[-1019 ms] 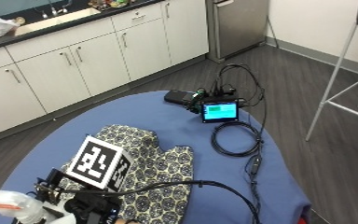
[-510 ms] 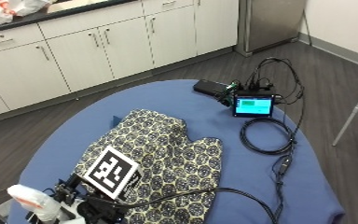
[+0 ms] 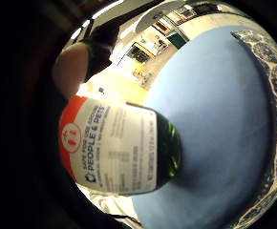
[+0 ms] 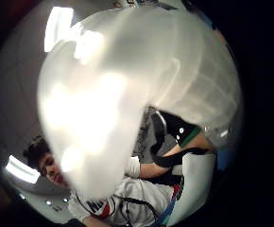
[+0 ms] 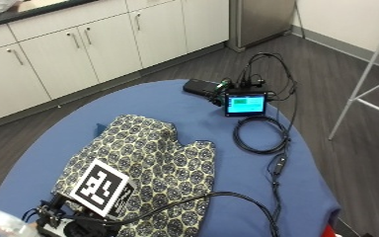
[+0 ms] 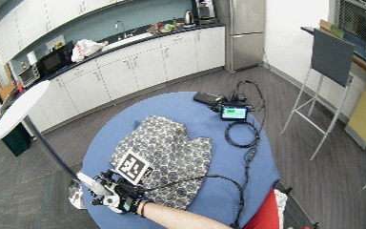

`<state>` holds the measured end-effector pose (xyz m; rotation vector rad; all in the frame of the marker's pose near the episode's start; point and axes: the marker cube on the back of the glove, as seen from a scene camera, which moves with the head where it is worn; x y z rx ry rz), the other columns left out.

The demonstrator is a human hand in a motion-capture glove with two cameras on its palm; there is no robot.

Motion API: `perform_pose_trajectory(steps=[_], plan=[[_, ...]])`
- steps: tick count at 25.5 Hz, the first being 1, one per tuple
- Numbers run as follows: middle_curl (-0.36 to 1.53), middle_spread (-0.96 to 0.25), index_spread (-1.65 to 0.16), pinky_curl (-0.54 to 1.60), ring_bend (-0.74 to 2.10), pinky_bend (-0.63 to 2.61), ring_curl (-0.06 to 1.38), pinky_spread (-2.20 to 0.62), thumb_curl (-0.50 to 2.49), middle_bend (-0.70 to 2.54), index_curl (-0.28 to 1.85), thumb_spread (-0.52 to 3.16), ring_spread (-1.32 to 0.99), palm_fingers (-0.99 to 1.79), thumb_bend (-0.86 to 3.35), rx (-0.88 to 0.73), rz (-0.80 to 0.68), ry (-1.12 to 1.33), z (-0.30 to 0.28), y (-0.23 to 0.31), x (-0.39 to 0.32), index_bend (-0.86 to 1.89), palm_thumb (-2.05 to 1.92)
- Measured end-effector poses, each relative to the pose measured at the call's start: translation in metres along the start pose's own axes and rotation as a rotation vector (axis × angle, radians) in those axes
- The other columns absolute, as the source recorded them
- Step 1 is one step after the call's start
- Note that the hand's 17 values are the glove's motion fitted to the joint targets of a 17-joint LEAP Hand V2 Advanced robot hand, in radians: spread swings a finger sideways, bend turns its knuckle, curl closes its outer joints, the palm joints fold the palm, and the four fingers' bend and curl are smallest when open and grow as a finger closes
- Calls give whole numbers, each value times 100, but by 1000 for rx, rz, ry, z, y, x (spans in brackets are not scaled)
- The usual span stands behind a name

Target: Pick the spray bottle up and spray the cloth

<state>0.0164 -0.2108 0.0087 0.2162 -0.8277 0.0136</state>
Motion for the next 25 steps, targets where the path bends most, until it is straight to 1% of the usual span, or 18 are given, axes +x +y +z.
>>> perform_pose_trajectory(steps=[4, 8, 10, 13, 15, 19, 22, 25], plan=[[42, -14, -27, 28, 38, 24, 39, 10, 39, 35, 32, 107, -14, 86, 1, -53, -4, 11, -1, 4, 1, 9, 81], [41, -12, -28, 30, 35, 32, 38, 10, 40, 29, 30, 105, -13, 86, 0, -88, -21, 5, -23, 21, -2, 10, 85], [40, -12, -28, 30, 35, 33, 37, 9, 40, 27, 30, 104, -12, 87, -1, -112, -35, 48, -37, 38, -4, 12, 85], [40, -12, -28, 31, 33, 34, 37, 9, 41, 26, 30, 103, -12, 88, -1, -135, -42, 185, -62, 69, -2, 13, 86], [40, -11, -28, 31, 32, 34, 36, 9, 41, 25, 30, 103, -11, 89, -2, -113, -28, 290, -83, 92, 1, 14, 86], [40, -11, -28, 31, 28, 33, 36, 9, 42, 26, 31, 102, -10, 90, -2, -3, 23, 505, -124, 147, 13, 15, 87], [40, -11, -29, 31, 26, 33, 36, 8, 42, 27, 31, 102, -10, 90, -2, 50, 87, 585, -134, 183, 18, 14, 86], [41, -11, -29, 31, 22, 31, 35, 8, 42, 27, 31, 102, -10, 90, -3, 65, 120, 631, -134, 203, 20, 16, 85]])
